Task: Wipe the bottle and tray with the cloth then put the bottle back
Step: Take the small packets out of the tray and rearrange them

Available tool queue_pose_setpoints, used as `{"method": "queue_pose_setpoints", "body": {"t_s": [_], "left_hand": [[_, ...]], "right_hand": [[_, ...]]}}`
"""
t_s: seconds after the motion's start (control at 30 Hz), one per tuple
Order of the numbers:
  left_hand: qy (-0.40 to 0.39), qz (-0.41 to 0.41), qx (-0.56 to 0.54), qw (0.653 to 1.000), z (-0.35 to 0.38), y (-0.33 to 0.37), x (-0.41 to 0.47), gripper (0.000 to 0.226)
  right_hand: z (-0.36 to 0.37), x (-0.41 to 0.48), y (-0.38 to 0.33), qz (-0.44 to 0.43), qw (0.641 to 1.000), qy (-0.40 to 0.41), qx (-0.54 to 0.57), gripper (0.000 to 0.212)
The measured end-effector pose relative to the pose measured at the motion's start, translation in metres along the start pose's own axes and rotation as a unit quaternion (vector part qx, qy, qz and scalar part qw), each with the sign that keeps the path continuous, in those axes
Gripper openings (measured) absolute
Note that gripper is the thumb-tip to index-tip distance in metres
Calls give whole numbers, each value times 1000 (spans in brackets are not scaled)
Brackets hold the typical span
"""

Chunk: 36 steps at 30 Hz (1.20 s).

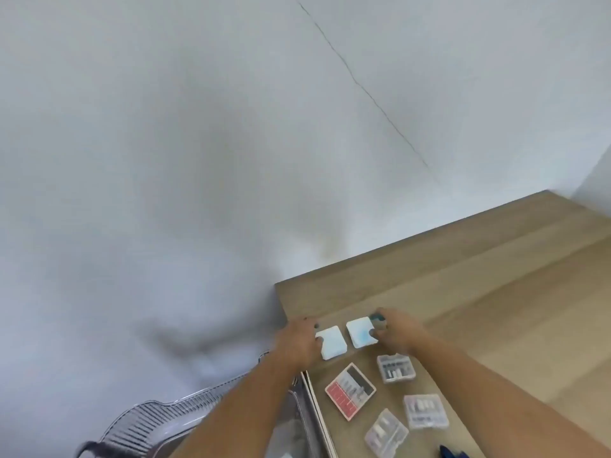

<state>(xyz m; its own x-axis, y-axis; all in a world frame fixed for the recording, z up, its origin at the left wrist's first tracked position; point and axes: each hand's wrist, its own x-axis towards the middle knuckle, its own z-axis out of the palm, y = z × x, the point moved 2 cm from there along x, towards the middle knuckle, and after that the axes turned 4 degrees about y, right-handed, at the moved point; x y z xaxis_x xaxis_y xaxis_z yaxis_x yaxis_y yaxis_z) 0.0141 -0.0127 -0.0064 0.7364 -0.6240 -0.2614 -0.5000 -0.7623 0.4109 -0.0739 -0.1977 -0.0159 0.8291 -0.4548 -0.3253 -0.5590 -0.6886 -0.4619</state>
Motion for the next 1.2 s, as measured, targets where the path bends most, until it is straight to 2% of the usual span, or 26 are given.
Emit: {"method": "queue_pose_setpoints", "body": {"t_s": [0.17, 0.4, 0.57, 0.7, 0.8, 0.87, 0.93, 1.07, 1.2], "left_hand": [[-18, -22, 92, 995, 21, 6, 23, 46], [12, 38, 242, 970, 37, 20, 20, 35], [-7, 36, 241, 970, 37, 18, 21, 41], [-21, 15, 147, 989, 36, 17, 20, 42], [5, -20, 1, 1000, 33, 16, 14, 33], [36, -39, -89, 995, 27, 16, 6, 37], [64, -55, -169, 982, 18, 15, -3, 44], [145, -100, -322, 930, -4, 5, -38, 23], [186, -133, -388, 893, -18, -17, -89, 18]], "right_hand": [[14, 22, -1, -29, 997, -26, -70, 58], [22, 25, -3, -59, 986, -28, -154, 58], [22, 24, -8, -35, 994, -42, -99, 49], [20, 21, -4, 3, 999, -37, 28, 50], [17, 17, 1, 21, 991, -41, 126, 64], [13, 14, 2, 30, 985, -40, 164, 66], [8, 11, 2, 35, 979, -45, 194, 57], [-1, -3, -11, 12, 958, -81, 277, 48], [0, -31, -42, -35, 947, -111, 299, 40]]}}
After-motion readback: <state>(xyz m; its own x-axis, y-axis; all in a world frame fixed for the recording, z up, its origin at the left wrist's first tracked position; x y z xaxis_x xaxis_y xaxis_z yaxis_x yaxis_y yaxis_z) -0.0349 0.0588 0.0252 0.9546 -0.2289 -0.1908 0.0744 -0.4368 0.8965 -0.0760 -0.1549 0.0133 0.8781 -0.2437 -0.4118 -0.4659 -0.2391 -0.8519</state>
